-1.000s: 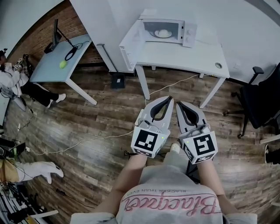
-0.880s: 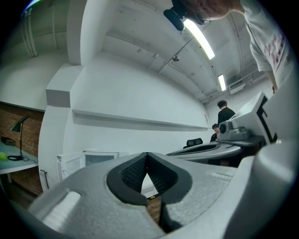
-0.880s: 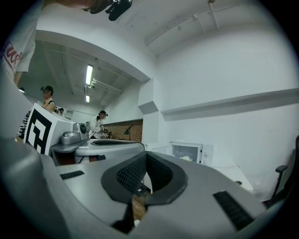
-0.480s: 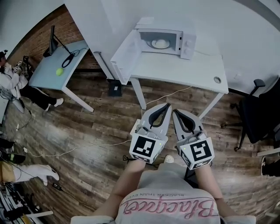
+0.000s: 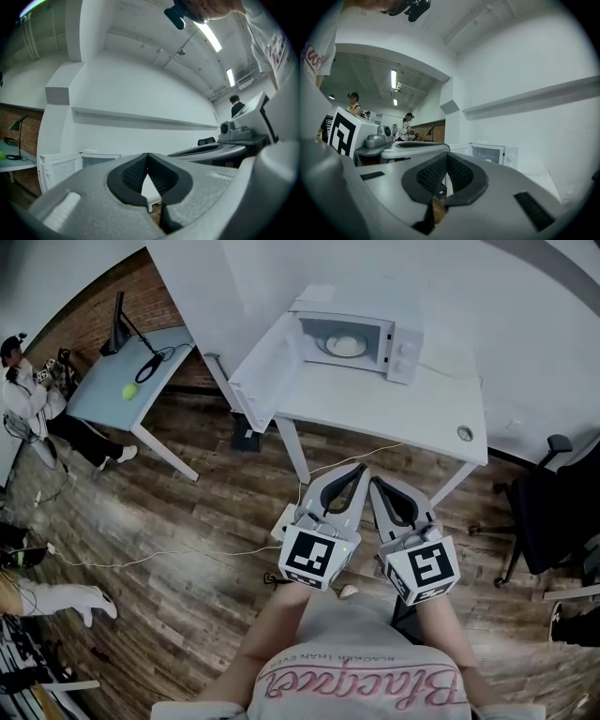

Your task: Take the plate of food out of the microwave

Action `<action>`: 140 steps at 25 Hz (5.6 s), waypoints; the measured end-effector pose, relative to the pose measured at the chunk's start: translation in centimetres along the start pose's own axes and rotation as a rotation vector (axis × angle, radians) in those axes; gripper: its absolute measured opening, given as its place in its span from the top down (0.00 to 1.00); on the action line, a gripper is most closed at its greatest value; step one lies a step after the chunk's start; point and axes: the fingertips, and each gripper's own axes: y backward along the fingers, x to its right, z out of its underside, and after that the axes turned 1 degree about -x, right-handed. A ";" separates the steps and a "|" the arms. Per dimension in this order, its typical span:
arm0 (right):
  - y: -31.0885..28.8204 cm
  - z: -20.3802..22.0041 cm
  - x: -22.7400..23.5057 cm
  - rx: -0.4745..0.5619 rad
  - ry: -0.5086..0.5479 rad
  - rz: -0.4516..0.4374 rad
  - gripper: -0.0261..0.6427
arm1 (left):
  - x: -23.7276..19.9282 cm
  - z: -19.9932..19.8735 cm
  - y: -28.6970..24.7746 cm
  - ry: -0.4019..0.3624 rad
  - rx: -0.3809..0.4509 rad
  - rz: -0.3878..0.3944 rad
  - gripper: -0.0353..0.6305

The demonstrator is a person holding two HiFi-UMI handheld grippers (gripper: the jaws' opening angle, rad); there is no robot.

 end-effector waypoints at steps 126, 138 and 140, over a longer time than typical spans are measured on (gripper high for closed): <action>-33.2 5.1 25.5 -0.116 -0.063 0.047 0.94 | -28.1 11.7 -31.1 0.198 -0.136 -0.037 0.94; -32.9 5.7 26.7 -0.094 -0.092 0.007 0.94 | -27.4 13.1 -31.8 0.266 -0.154 -0.078 0.86; -33.2 5.8 26.8 -0.093 -0.095 0.004 0.94 | -27.5 13.4 -32.0 0.288 -0.156 -0.070 0.80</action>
